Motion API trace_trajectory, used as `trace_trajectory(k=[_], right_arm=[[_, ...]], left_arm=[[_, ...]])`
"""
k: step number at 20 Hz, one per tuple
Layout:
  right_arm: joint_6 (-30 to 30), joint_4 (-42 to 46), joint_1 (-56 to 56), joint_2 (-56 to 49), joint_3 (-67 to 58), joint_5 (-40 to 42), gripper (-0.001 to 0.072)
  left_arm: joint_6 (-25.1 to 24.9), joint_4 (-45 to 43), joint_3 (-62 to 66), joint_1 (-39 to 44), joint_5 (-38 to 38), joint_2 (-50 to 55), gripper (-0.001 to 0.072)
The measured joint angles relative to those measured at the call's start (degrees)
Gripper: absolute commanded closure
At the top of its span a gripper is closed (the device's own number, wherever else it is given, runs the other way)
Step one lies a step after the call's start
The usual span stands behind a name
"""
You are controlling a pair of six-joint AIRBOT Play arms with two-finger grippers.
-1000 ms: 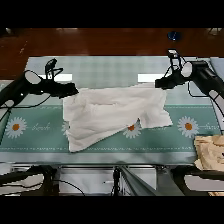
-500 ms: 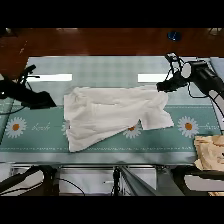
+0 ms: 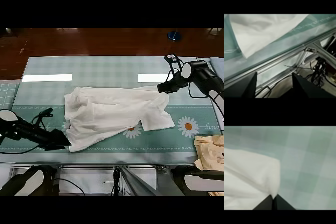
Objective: Fold the shirts.
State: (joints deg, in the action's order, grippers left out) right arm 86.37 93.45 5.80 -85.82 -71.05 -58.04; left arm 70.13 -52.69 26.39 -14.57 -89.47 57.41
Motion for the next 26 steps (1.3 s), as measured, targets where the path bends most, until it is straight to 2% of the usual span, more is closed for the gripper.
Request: trace_trajectory(k=[3,8,12,22,23,24,25,26], right_arm=[[-0.8,0.0,0.0,0.0,0.0,-0.6,0.0696],[-1.5,-0.3,0.0,0.0,0.0,-1.1,0.0696],[-1.7,-0.4,0.0,0.0,0.0,-0.9,0.0696],[-1.7,-0.5,0.0,0.0,0.0,-0.4,0.0696],[-1.7,-0.5,0.0,0.0,0.0,-0.4,0.0696],[-1.7,-0.5,0.0,0.0,0.0,-0.4,0.0696],[-1.7,-0.5,0.0,0.0,0.0,-0.4,0.0696],[-1.7,-0.5,0.0,0.0,0.0,-0.5,0.0696]], left_arm=[[0.2,1.1,-2.9,-0.1,2.6,-1.4,0.016],[5.0,-2.6,-4.3,-0.1,5.6,-2.1,0.016],[6.9,-3.8,-4.6,-0.1,9.1,-1.7,0.016],[8.2,-3.2,-4.7,4.3,12.4,8.8,0.0173],[8.2,-2.8,-4.7,5.2,12.6,9.7,0.0307],[8.2,-2.5,-4.8,6.2,13.7,10.7,0.0528],[8.0,-2.1,-4.8,7.0,15.3,11.4,0.0641],[7.9,-0.5,-4.8,7.7,17.0,12.0,0.0657]])
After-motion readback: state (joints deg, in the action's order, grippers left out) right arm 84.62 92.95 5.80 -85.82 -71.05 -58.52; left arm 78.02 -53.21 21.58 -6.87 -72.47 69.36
